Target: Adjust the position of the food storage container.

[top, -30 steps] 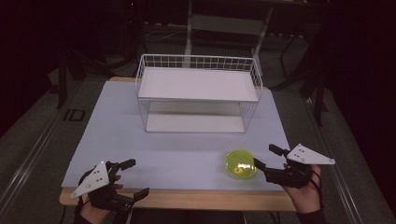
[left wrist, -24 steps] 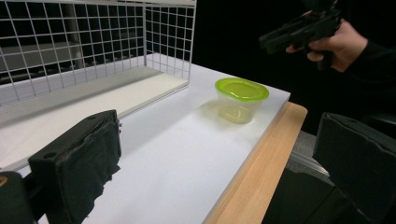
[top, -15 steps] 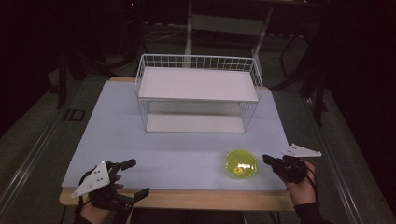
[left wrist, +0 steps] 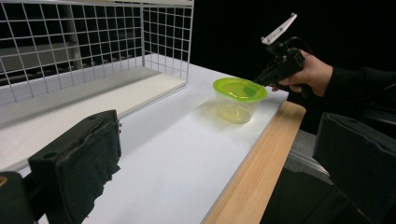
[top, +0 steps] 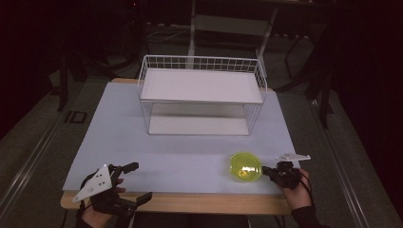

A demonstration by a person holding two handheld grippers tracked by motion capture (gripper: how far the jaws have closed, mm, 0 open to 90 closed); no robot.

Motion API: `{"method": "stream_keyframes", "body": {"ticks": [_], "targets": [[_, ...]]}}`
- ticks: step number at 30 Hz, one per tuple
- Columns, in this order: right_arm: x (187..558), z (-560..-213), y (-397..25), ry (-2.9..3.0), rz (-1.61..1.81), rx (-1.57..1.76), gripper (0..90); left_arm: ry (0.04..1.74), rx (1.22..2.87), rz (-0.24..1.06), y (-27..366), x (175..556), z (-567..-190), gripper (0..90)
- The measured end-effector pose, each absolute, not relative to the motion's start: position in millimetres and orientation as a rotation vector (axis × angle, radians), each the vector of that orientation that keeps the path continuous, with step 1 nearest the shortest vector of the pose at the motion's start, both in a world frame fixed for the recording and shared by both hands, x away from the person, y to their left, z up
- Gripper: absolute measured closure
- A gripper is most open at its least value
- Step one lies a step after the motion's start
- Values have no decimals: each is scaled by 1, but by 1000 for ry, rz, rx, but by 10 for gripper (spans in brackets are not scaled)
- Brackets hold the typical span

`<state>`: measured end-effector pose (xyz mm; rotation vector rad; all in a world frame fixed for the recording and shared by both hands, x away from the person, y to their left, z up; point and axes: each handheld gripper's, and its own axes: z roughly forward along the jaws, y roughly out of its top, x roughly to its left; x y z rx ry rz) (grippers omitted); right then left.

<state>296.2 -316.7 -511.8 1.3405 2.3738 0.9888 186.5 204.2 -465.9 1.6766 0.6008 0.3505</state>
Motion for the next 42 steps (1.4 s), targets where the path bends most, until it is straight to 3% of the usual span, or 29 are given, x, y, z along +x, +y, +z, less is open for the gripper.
{"method": "stream_keyframes", "body": {"ticks": [13, 42], "targets": [[304, -521, -286, 2497, 961, 1326, 900, 599, 1682, 349, 203, 187, -466, 19], [319, -520, -171, 2664, 985, 1116, 900, 589, 1697, 344, 202, 185, -466, 19]]}}
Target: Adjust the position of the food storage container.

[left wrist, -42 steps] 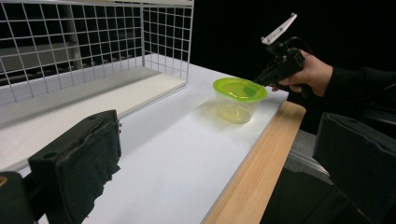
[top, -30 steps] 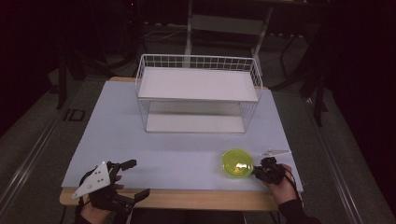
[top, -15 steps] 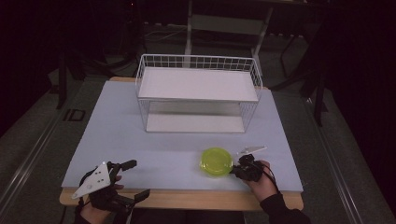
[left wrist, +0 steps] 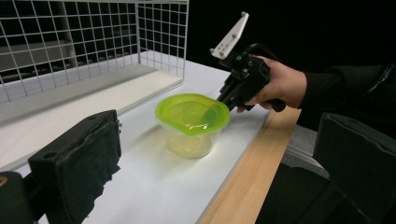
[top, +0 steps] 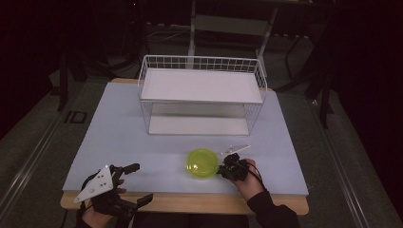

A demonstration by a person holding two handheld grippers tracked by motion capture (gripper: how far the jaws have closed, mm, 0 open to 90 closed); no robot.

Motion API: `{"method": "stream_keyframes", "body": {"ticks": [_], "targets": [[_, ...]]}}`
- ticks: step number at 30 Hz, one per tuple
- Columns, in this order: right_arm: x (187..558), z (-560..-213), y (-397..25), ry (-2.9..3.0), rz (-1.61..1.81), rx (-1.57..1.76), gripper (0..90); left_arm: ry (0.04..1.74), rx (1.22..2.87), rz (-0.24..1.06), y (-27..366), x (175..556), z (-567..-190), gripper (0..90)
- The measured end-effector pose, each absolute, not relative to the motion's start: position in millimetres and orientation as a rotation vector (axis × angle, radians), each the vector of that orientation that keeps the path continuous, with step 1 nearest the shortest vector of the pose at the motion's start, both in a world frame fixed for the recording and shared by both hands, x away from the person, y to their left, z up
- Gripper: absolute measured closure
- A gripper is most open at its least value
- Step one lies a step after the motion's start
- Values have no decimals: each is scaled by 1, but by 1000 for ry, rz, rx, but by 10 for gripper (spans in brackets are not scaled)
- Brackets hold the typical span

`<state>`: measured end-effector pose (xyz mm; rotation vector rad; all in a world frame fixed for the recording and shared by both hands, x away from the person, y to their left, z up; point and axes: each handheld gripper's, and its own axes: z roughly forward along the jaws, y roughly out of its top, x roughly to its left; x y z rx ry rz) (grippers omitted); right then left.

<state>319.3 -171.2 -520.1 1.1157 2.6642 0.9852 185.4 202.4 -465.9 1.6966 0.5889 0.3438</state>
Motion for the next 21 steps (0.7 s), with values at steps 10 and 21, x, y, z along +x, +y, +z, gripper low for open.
{"method": "stream_keyframes", "body": {"ticks": [10, 21], "targets": [[327, -522, -151, 2683, 1002, 1099, 900, 585, 1701, 341, 202, 185, -466, 19], [329, -525, -136, 2701, 992, 1069, 896, 585, 1699, 340, 202, 185, -466, 19]]}}
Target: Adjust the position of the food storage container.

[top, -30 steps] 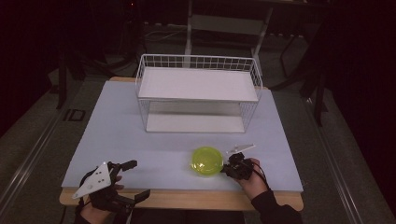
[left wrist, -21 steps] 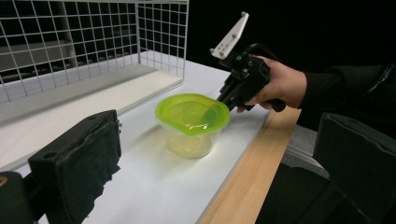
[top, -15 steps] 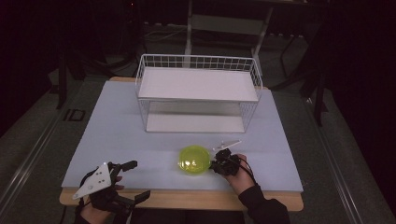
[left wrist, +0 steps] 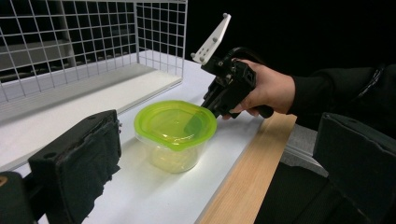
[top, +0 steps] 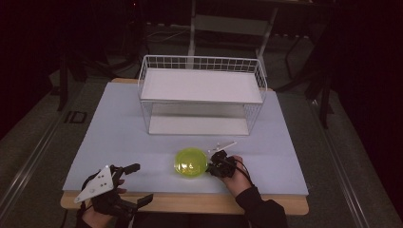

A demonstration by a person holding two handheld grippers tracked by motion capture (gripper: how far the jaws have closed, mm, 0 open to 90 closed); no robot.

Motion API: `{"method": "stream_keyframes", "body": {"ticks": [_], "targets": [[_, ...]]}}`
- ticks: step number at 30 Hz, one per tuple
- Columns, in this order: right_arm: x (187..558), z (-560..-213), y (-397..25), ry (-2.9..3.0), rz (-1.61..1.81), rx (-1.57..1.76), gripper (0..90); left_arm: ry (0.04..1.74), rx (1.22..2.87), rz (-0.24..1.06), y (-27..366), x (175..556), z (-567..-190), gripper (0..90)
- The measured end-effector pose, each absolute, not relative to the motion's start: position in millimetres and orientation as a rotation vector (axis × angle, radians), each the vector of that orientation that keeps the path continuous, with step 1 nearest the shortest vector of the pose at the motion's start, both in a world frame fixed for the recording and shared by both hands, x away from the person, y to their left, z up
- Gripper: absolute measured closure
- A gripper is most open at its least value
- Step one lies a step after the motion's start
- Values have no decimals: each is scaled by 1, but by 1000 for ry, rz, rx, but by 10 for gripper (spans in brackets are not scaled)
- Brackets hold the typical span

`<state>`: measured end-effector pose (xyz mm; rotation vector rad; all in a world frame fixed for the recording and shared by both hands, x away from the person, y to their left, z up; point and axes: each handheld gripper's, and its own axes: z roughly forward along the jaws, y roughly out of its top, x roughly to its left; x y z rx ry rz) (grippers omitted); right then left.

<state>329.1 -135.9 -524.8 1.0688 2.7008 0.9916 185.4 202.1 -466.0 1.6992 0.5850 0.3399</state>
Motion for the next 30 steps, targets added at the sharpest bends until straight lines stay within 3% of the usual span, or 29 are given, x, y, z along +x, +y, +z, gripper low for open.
{"method": "stream_keyframes", "body": {"ticks": [12, 18, 22, 27, 30], "targets": [[319, -503, -153, 2639, 994, 1010, 869, 582, 1699, 330, 202, 185, -466, 19], [305, -486, -172, 2587, 1022, 981, 809, 575, 1715, 311, 199, 186, -465, 19], [295, -475, -185, 2544, 1070, 967, 607, 556, 1724, 319, 195, 186, -463, 19], [284, -464, -197, 2506, 1194, 969, 280, 555, 1705, 298, 191, 186, -462, 19], [278, -457, -198, 2479, 1287, 979, 189, 569, 1692, 266, 190, 189, -458, 19]]}}
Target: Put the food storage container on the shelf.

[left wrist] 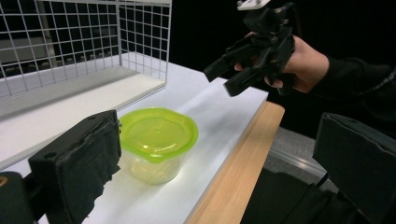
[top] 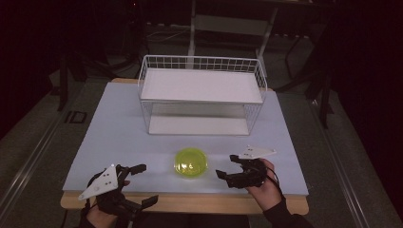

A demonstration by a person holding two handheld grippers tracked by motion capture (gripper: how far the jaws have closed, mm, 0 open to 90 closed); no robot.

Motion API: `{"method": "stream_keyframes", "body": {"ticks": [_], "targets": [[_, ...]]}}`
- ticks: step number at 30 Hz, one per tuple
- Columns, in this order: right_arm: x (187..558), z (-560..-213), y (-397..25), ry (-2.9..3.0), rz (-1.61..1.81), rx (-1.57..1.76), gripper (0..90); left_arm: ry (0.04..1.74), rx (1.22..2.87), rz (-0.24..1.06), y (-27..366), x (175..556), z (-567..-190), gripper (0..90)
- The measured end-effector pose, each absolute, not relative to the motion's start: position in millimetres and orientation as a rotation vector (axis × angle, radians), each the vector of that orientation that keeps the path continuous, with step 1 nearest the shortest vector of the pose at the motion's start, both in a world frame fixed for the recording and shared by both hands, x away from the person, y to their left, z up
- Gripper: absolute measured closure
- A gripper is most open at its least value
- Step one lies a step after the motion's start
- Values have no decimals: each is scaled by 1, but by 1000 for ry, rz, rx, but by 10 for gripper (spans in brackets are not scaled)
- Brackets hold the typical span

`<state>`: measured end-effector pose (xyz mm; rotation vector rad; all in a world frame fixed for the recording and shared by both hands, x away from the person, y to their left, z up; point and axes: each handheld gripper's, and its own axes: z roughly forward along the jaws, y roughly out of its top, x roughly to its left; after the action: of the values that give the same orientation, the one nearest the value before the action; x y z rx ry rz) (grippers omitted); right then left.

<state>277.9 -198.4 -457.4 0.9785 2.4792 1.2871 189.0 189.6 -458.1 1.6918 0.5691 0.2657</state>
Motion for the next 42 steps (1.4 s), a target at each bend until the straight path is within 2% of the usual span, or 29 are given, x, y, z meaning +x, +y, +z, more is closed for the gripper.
{"method": "stream_keyframes", "body": {"ticks": [4, 10, 14, 20, 31, 39, 42], "targets": [[273, -447, -198, 2440, 1350, 962, 144, 558, 1691, 257, 189, 191, -453, 19], [271, -424, -196, 2375, 1403, 842, 149, 539, 1747, 190, 179, 207, -432, 19], [271, -415, -192, 2360, 1357, 760, 150, 545, 1765, 198, 174, 216, -421, 19], [279, -409, -187, 2395, 1374, 845, 144, 565, 1801, 164, 165, 234, -410, 19], [298, -422, -179, 2391, 1362, 968, 124, 685, 1842, 151, 147, 261, -424, 19], [306, -437, -176, 2407, 1338, 1040, 156, 821, 1861, 78, 135, 278, -436, 27], [308, -442, -175, 2405, 1321, 1070, 207, 885, 1875, 45, 130, 281, -444, 40]]}}
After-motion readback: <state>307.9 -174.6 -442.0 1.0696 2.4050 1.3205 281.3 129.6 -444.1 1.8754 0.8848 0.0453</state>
